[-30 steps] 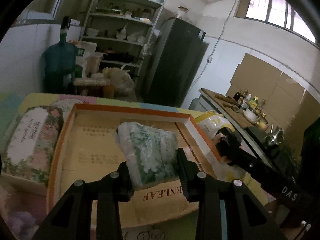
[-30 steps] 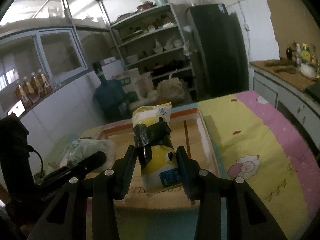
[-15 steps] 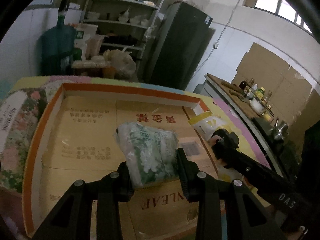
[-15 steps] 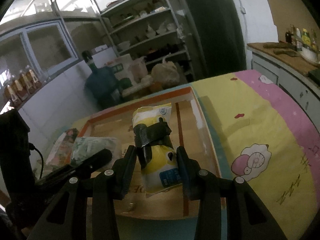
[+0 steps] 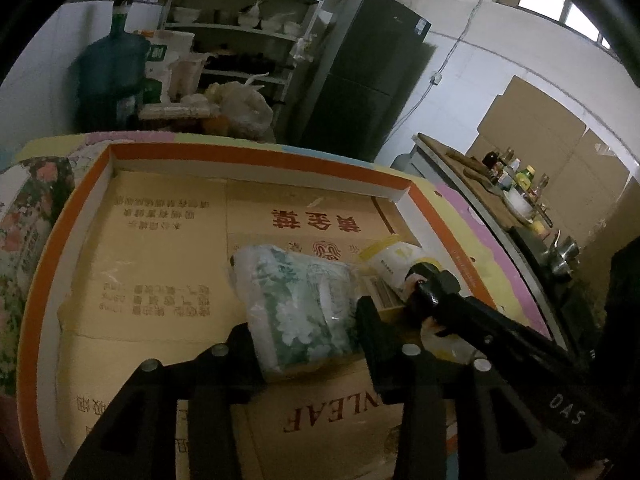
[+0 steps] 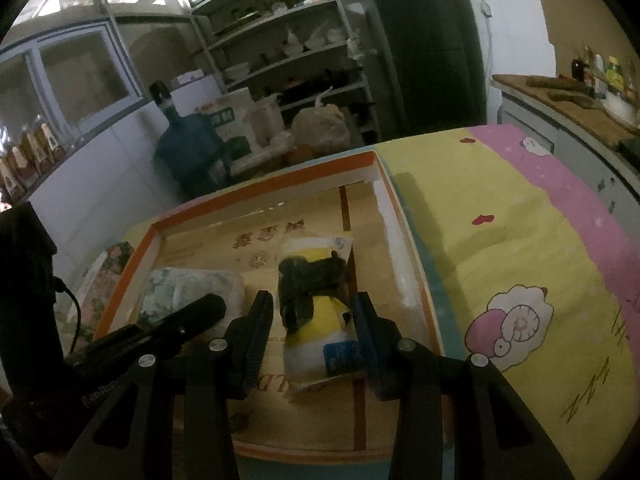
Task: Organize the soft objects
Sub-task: 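Lower the tissue pack into the tray and open the left tool while the right tool releases the plush toy, then withdraw both tools from the tray back to the pile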
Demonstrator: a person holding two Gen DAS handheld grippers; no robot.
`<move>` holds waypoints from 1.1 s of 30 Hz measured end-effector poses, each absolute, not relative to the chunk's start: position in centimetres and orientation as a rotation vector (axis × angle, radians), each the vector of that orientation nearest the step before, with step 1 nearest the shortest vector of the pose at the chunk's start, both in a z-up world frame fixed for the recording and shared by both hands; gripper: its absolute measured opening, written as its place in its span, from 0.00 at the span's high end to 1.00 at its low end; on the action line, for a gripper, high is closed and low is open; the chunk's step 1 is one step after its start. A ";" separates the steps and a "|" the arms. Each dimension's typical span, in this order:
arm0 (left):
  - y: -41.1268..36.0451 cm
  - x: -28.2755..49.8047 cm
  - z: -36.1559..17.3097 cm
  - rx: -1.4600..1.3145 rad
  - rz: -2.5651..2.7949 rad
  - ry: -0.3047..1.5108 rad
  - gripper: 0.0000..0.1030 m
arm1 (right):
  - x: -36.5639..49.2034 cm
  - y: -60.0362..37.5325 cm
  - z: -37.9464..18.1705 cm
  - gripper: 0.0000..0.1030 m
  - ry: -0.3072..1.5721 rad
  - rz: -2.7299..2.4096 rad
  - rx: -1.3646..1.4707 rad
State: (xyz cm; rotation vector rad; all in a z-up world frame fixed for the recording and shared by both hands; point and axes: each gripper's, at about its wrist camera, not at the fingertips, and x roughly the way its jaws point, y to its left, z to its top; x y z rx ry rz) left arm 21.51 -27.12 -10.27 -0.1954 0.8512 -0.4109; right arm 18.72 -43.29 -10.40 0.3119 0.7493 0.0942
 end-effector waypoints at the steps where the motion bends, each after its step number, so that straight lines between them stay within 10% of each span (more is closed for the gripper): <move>1: -27.2 21.5 -10.2 -0.186 -0.403 0.847 0.52 | 18.7 -43.2 -10.4 0.58 0.748 0.096 0.310; 18: -26.5 20.2 -8.7 -0.115 -0.292 0.780 0.15 | 16.1 -43.6 -7.9 0.37 0.634 0.133 0.378; 33: -26.6 17.2 -6.4 0.115 -0.227 0.705 0.10 | 12.2 -43.2 -5.8 0.36 0.578 0.145 0.402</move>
